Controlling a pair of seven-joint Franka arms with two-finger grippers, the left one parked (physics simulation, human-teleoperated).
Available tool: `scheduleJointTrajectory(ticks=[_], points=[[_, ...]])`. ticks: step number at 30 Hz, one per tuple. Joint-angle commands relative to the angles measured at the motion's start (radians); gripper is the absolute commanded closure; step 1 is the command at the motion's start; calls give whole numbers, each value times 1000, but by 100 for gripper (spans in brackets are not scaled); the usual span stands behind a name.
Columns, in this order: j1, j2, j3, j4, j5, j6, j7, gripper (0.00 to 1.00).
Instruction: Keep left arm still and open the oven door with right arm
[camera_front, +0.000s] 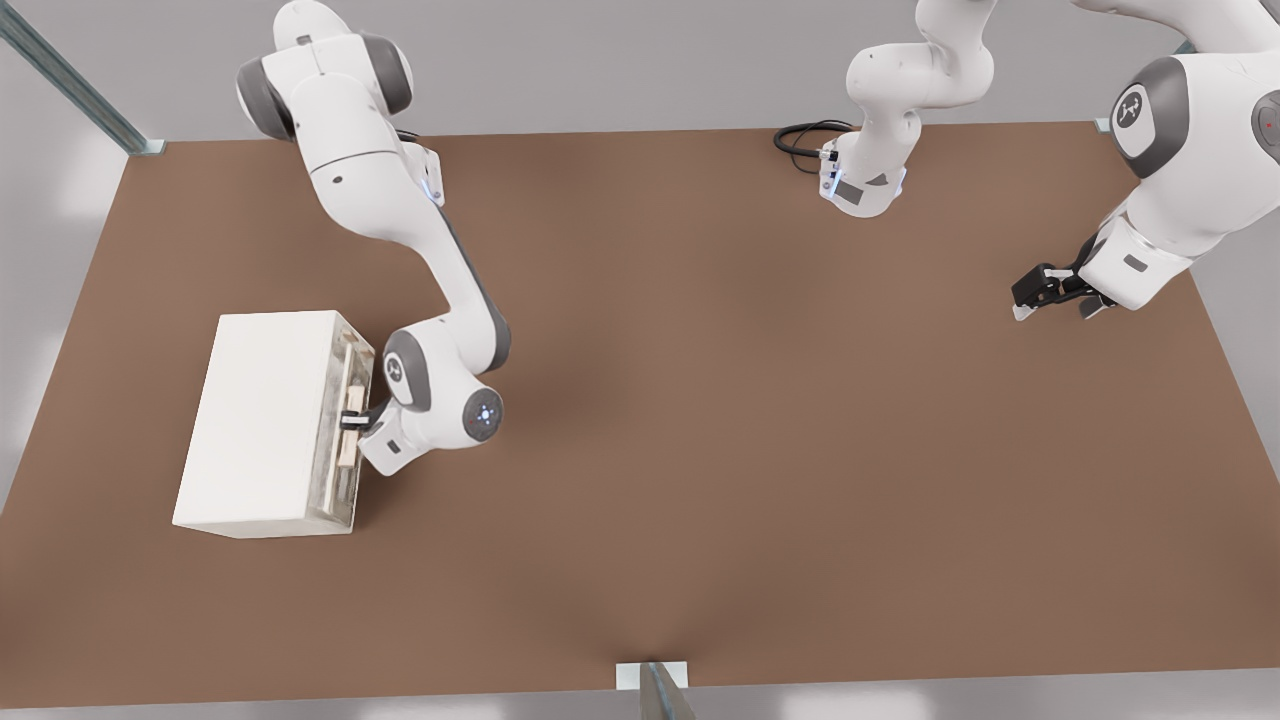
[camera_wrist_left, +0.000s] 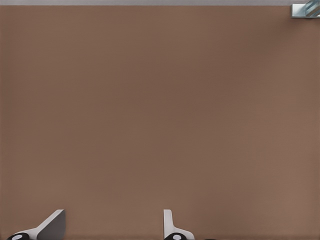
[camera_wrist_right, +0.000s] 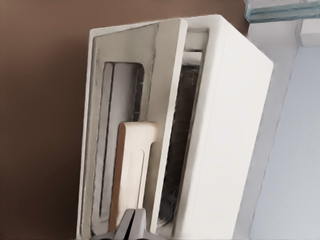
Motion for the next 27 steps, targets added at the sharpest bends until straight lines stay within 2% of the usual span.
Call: scheduleJointTrajectory(ticks=[1, 3, 5, 8, 9, 10, 11, 12, 13, 17, 27], points=[[-4, -13, 1, 29, 67, -2, 41, 100], [-72, -87, 1, 65, 252, -3, -83, 100], [-173, -189, -5, 65, 504, 4, -365, 100], [-210, -305, -7, 94, 590, -55, -472, 100], [-228, -308, -34, 132, 679, -121, -528, 95], [-228, -311, -37, 183, 682, -138, -528, 76], [-231, -318, -39, 203, 682, -160, -529, 6], [-231, -318, -79, 200, 680, -177, -690, 0], [-228, -318, -93, 203, 683, -132, -787, 0], [-221, -338, -93, 307, 676, -183, -784, 0], [-225, -332, -109, 316, 677, -174, -793, 0]])
